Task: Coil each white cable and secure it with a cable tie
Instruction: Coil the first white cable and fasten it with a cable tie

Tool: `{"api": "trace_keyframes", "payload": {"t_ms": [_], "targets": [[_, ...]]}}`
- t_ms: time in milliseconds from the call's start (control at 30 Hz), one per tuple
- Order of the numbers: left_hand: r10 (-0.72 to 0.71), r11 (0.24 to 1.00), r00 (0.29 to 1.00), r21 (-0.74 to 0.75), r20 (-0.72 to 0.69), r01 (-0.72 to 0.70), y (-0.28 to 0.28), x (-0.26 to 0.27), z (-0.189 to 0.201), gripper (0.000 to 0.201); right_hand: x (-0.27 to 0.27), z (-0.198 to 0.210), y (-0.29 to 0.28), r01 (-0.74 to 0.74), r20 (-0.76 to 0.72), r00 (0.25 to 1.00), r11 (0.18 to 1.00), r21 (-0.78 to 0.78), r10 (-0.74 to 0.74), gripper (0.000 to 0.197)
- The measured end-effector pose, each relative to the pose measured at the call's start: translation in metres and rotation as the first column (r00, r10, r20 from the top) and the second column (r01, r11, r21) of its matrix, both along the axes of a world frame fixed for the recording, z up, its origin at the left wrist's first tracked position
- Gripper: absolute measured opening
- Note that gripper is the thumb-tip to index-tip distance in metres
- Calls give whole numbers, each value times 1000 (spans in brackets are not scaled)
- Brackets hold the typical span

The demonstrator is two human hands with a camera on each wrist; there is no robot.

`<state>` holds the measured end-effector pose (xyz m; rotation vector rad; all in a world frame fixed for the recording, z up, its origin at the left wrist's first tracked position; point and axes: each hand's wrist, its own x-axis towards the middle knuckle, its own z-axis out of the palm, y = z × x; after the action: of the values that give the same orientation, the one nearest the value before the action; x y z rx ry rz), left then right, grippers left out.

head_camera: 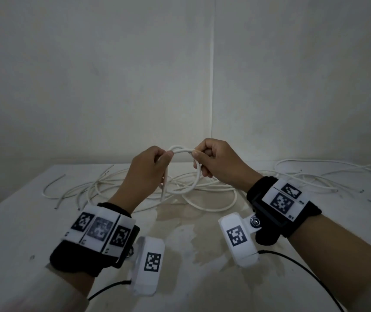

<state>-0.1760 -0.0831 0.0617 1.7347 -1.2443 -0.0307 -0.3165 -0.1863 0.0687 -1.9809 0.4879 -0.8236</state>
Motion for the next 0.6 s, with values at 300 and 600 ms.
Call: {"api": "trace_keyframes", "payload": {"t_ms": [300,600], "targets": [[-98,995,995,-28,11,99,2,-3,-7,21,1,0,-5,69,-66,995,985,-159,-80,12],[-95,993,971,-44,218,108,9,11,3,16,9,4,4,-41,-206,978,925,-378,-41,22]]}}
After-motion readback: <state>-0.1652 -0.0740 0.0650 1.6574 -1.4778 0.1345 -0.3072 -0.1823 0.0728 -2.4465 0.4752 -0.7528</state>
